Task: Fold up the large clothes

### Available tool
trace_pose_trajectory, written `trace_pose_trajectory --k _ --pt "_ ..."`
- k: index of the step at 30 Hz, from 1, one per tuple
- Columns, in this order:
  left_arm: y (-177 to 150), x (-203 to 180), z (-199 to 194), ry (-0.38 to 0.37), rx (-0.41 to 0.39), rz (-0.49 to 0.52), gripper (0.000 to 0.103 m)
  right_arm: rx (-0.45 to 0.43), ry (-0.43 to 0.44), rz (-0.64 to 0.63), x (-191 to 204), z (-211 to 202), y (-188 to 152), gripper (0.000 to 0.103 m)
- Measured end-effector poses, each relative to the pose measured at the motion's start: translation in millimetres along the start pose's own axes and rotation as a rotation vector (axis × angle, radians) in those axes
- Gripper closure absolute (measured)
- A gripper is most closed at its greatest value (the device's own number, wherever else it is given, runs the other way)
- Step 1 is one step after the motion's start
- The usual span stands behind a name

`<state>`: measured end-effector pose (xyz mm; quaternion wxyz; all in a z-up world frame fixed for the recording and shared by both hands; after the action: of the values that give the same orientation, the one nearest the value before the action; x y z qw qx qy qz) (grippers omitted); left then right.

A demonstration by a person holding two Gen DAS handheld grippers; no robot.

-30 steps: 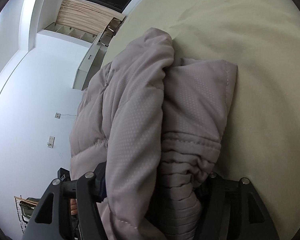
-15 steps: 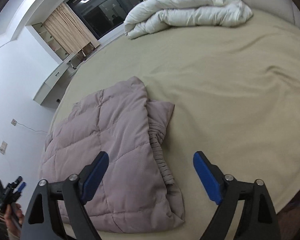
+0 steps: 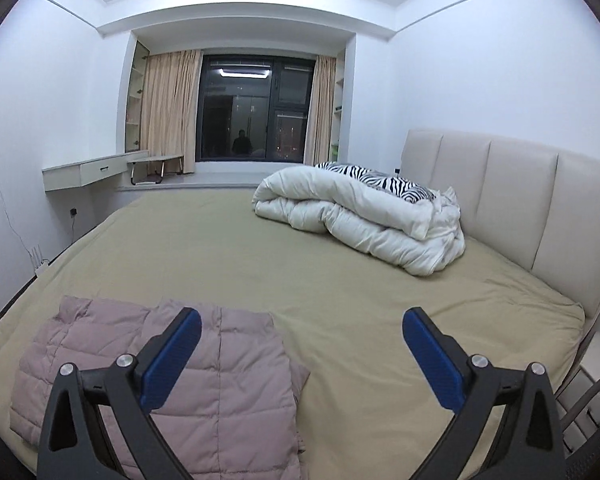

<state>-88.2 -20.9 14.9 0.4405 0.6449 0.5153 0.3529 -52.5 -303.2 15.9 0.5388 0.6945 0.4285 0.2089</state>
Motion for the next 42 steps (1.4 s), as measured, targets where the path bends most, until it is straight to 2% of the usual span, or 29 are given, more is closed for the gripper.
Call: trace_pose_trajectory --k 3,5,11,14,17,19,22,27,33,42 --pt "12 -10 -12 -0.038 -0.019 0.001 0.0 0.023 0.001 -0.008 -6 -12 17 0.0" --pt "19 -20 -27 -0.037 -0.043 0.033 0.0 0.045 0.011 0.012 -11 -14 24 0.0" --pt "23 -37 -41 0.051 -0.022 0.099 0.0 0.085 0.021 0.015 -12 -25 32 0.0" --pt "13 -33 -31 0.107 0.06 0.065 0.0 0.123 0.026 0.012 -6 -25 30 0.0" --pt "-9 -32 -8 0.117 0.178 0.013 0.0 0.223 0.056 0.029 2 -17 18 0.0" --pt "-28 -31 9 0.1 0.261 -0.023 0.0 0.315 0.091 0.049 9 -10 6 0.0" --pt "-51 -32 24 0.065 0.37 -0.088 0.0 0.403 0.106 0.038 22 -6 -12 0.0" --pt "-82 -38 43 0.05 0.468 -0.11 0.0 0.474 0.128 -0.022 47 -12 -40 0.0" --pt "-103 -41 63 0.044 0.484 -0.104 0.0 0.501 0.136 -0.069 64 -21 -51 0.0" --pt "-91 -37 51 0.043 0.475 -0.114 0.0 0.457 0.15 -0.125 81 -40 -47 0.0"
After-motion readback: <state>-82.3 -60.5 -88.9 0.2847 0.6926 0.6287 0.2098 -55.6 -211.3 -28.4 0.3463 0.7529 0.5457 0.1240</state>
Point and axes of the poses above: each gripper's, at about its wrist camera, not at the fingertips, and z roughly the way its jaws point, x to its left, y to its top, the point moved 4 cm from there along z, roughly the way its jaws point, and after that the axes turned 15 degrees about -y, right-handed, at the moved point
